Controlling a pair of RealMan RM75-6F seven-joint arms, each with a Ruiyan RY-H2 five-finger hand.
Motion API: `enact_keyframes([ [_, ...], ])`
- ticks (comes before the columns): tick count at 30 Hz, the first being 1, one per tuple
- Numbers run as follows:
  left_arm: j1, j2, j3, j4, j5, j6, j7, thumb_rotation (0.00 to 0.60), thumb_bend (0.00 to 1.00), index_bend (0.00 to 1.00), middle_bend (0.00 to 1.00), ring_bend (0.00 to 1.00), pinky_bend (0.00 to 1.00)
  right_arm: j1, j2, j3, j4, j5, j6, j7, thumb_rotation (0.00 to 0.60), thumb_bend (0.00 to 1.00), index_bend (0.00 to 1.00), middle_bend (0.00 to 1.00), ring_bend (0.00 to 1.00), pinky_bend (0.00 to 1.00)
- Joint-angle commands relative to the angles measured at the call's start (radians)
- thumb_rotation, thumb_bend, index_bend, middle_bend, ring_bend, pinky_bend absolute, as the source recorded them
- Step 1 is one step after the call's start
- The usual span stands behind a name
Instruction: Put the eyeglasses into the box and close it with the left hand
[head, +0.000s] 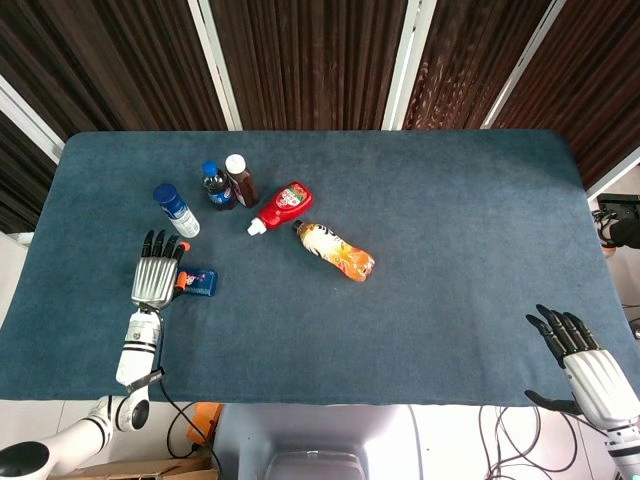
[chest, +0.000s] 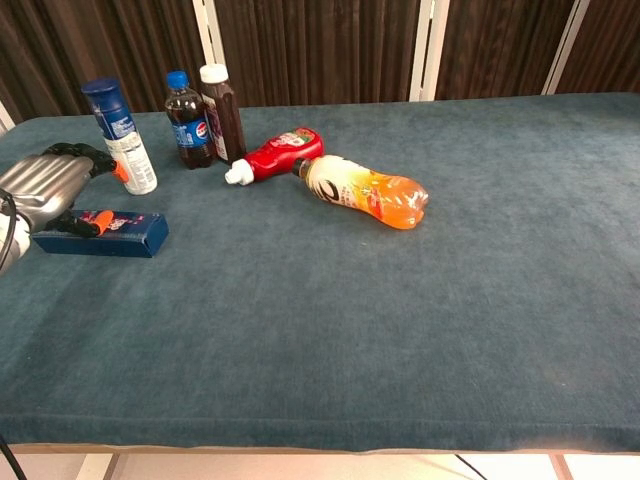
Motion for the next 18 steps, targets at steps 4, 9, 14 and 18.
enact_keyframes([
  [4,-0.008,-0.02,-0.006,0.041,-0.001,-0.006,-0.02,0.6,0.41,0.23,0.12,0.06,0.01,0.0,0.001,0.0,0.001,0.0,0.001,0.004,0.6,0.15,0.0,0.0,0.0,0.0],
  [9,-0.001,-0.021,0.003,0.04,0.035,0.048,-0.09,0.6,0.41,0.17,0.11,0.06,0.01,0.0,0.0,0.001,0.002,0.001,0.0,0.002,0.6,0.15,0.0,0.0,0.0,0.0],
  [14,0.035,0.046,0.041,-0.076,0.085,0.092,-0.152,0.6,0.41,0.17,0.1,0.05,0.01,0.003,-0.004,0.0,-0.001,0.001,-0.009,-0.011,0.6,0.15,0.0,0.0,0.0,0.0],
  [18,0.052,0.163,0.066,-0.262,0.08,0.032,-0.139,0.6,0.43,0.17,0.08,0.02,0.01,0.002,-0.005,-0.002,-0.006,-0.002,-0.01,-0.02,0.6,0.15,0.0,0.0,0.0,0.0],
])
